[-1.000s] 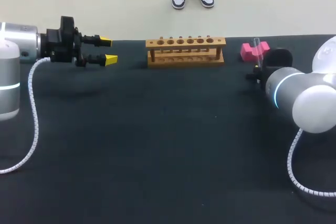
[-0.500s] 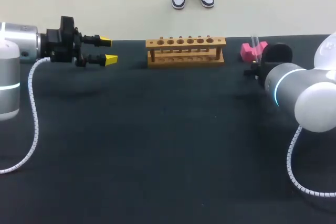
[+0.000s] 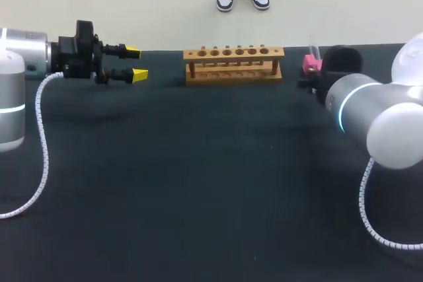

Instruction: Grasp the test tube, adjust it, and insert it.

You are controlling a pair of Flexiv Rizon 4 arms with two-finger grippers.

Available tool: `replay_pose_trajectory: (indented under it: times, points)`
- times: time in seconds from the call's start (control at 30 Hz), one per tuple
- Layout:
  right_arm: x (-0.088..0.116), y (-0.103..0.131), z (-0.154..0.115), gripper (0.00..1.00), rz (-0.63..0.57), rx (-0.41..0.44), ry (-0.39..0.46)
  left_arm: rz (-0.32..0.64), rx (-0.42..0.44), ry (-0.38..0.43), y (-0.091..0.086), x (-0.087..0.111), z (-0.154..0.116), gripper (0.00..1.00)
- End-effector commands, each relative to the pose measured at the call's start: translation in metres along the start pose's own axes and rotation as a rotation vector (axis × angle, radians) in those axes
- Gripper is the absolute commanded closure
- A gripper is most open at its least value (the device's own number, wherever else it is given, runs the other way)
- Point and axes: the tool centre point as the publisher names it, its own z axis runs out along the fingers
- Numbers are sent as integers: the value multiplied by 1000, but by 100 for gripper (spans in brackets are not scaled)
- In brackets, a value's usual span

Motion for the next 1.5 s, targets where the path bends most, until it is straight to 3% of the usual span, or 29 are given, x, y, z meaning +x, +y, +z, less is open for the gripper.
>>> replay_pose_trajectory:
  times: [0.03,0.53,1.5]
  points:
    - [2,10,-4,100,8,-47,-156,2,3,-3,2,1,1,0]
    - [2,74,-2,100,40,52,-131,2,3,-3,2,1,1,0]
    - [2,127,12,100,23,-111,-20,2,3,-3,2,1,1,0]
